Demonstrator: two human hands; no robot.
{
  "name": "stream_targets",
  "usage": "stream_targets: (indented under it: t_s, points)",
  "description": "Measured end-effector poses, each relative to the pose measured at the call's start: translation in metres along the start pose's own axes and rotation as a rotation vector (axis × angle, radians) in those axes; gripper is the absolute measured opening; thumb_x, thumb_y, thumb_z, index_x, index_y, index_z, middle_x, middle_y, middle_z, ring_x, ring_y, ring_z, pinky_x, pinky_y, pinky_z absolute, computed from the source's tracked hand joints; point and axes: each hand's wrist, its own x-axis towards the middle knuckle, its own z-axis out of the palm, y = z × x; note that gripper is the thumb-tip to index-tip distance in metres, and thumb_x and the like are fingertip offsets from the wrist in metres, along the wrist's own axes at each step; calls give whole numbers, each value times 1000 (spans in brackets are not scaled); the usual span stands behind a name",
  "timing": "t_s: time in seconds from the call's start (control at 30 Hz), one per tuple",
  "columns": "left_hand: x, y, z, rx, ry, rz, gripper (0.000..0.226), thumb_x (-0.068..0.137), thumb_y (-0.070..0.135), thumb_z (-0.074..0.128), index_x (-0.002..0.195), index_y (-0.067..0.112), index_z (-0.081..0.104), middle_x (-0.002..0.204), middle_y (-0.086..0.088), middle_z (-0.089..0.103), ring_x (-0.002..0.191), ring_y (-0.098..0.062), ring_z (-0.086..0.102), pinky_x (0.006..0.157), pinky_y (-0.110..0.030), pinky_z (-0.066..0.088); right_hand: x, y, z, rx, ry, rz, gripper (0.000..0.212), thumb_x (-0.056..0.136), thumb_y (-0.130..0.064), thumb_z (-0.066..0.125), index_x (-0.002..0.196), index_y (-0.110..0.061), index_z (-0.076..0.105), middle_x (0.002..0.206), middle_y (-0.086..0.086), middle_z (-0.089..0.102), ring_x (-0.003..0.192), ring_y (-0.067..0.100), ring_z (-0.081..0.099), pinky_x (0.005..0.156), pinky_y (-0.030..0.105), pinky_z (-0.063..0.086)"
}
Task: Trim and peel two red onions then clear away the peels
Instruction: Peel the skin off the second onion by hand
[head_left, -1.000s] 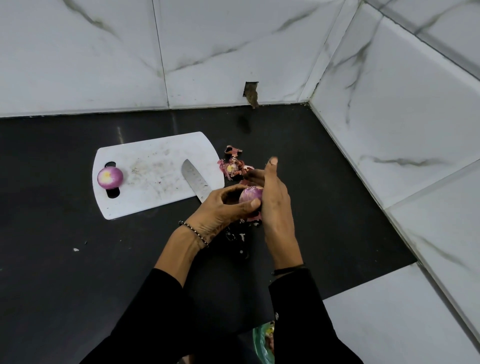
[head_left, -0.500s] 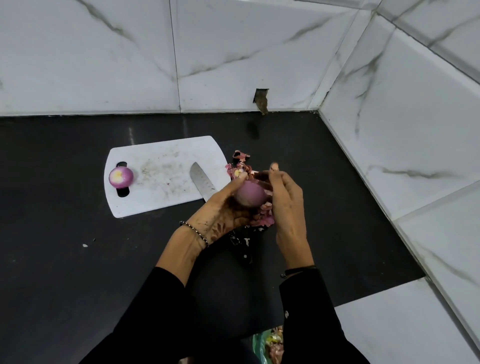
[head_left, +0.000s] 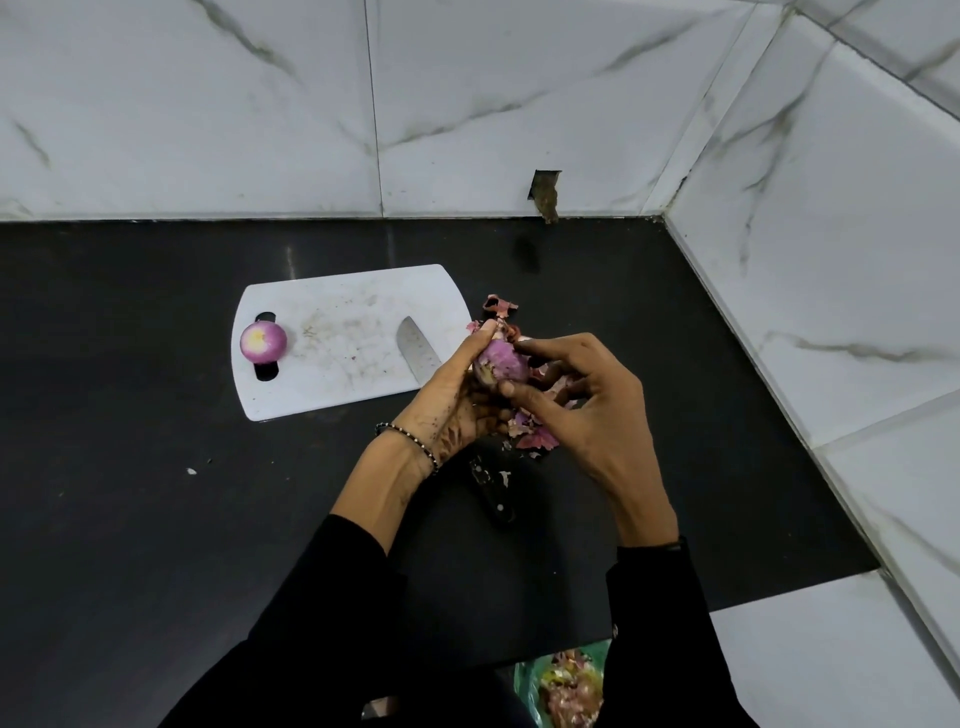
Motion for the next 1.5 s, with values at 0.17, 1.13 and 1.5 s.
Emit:
stream_targets:
  t_s: [0.17, 1.13, 1.5]
  points:
    - [-1, -1, 4, 60, 8, -35, 49, 97, 55, 44, 102, 11, 65, 65, -3, 69, 48, -10, 58, 48, -21, 48, 1, 5, -1, -1, 44, -18, 34, 78, -24, 85, 111, -20, 77, 105, -7, 67, 95, 13, 65, 73, 23, 52]
    - [0, 4, -8, 139, -69, -26, 60, 72, 49, 70, 113, 5, 68, 89, -17, 72, 70, -23, 68, 62, -29, 59, -10, 9, -13, -40, 66, -21, 19, 89, -15, 75, 108, -20, 74, 108, -10, 69, 101, 9, 66, 76, 16, 51]
    - [7, -4, -19, 118, -190, 63, 72, 41, 50, 94, 100, 13, 75, 107, -21, 73, 99, -35, 72, 87, -38, 59, -7, -1, -1, -56, 144, 91, 12, 99, -24, 63, 110, -20, 66, 103, -13, 67, 97, 5, 65, 74, 19, 54]
